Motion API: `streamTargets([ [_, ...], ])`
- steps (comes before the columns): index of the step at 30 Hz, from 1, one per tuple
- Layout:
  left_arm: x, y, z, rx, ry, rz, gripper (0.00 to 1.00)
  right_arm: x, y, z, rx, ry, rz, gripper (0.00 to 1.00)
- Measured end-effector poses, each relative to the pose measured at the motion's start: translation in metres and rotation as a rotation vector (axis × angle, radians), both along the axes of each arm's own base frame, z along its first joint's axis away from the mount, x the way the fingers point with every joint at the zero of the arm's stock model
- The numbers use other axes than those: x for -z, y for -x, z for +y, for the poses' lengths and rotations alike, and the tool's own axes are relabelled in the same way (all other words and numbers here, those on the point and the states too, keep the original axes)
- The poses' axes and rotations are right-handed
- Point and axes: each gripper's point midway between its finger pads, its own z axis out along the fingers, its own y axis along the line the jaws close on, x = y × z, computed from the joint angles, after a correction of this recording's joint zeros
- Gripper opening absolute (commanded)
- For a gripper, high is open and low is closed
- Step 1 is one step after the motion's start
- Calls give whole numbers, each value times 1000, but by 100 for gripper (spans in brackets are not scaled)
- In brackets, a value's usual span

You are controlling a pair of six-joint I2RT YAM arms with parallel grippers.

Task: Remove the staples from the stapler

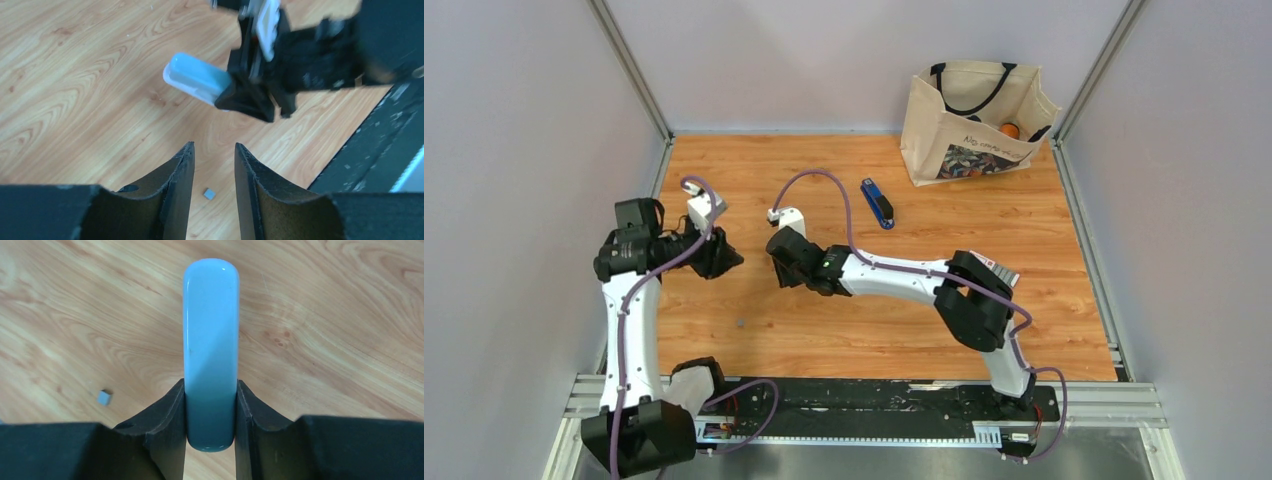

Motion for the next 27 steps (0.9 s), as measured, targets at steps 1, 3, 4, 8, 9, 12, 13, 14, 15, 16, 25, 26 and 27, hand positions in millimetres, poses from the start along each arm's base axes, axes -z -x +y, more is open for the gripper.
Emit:
streamTargets([
  [1, -6, -3, 2, -18, 26, 14, 50, 10, -1, -1, -1, 33, 13, 0],
  [3, -17, -9, 5, -47, 80, 42, 52, 24, -5, 4, -7, 78, 28, 0],
  [4, -21, -10, 6, -55, 103, 60, 53, 30, -7, 7, -11, 95, 31, 0],
  [8, -23, -7, 3, -58, 140, 102, 54, 48, -21, 24, -17, 139, 37, 0],
  [9, -23, -5, 3, -62, 142, 105, 57, 50, -24, 28, -17, 144, 36, 0],
  [12, -22, -1, 2, -87, 148, 111, 58, 55, -38, 44, -13, 136, 25, 4],
  [13, -21, 1, 2, -96, 149, 114, 59, 57, -42, 48, -10, 133, 22, 5],
  [14, -21, 2, 2, -101, 150, 114, 58, 59, -45, 51, -10, 131, 20, 7],
  [15, -21, 3, 2, -106, 150, 113, 59, 61, -49, 54, -7, 129, 17, 10],
  [16, -22, 3, 2, -110, 151, 110, 59, 62, -53, 59, -6, 126, 12, 18],
  [25, -23, -1, 7, -150, 188, 126, 79, 66, -74, 76, 4, 106, 4, 66],
  [26, -22, -2, 8, -155, 195, 136, 79, 69, -75, 74, 5, 108, 8, 66],
  [27, -20, -3, 9, -158, 198, 143, 79, 73, -74, 69, 6, 118, 15, 67],
])
